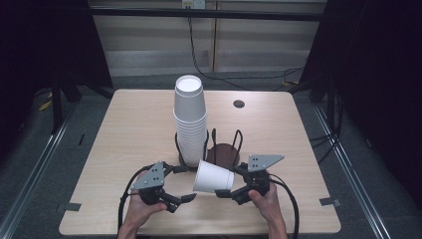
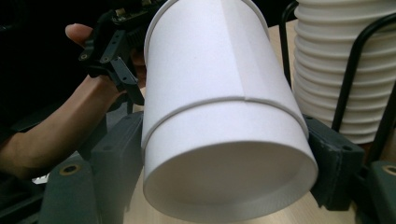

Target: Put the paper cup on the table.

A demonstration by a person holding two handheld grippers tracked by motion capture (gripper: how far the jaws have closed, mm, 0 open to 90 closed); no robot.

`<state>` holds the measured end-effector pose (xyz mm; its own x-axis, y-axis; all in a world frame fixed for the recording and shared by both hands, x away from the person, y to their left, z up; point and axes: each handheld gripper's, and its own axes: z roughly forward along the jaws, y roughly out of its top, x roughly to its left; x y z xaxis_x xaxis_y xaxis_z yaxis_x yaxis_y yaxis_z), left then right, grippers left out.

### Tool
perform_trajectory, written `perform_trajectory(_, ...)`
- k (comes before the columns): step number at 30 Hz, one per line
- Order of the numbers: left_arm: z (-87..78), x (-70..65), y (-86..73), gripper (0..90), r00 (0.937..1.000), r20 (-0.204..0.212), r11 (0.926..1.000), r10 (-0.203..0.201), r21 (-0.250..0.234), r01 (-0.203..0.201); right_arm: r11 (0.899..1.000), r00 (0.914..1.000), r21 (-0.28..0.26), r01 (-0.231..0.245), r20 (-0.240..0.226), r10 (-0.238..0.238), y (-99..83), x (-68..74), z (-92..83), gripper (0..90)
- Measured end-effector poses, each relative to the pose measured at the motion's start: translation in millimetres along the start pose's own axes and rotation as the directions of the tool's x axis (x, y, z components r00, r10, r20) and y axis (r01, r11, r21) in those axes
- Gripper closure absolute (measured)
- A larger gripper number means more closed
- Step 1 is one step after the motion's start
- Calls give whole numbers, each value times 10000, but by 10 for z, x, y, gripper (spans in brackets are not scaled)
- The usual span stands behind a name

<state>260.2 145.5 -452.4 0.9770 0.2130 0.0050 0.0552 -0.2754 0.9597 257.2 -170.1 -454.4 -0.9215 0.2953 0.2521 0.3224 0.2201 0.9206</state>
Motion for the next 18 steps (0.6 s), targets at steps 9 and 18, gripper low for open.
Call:
perform_trajectory(9,47,38,-25,154,9987,203,9975,-474,-509,483,9998,9994,-137,157,-290,-161,-10,29,64,235)
perform_trajectory(18,95,66,-26,68,9977,196,9957,-643,-652,654,9998,9993,46,210,-318,-208,0,33,94,235)
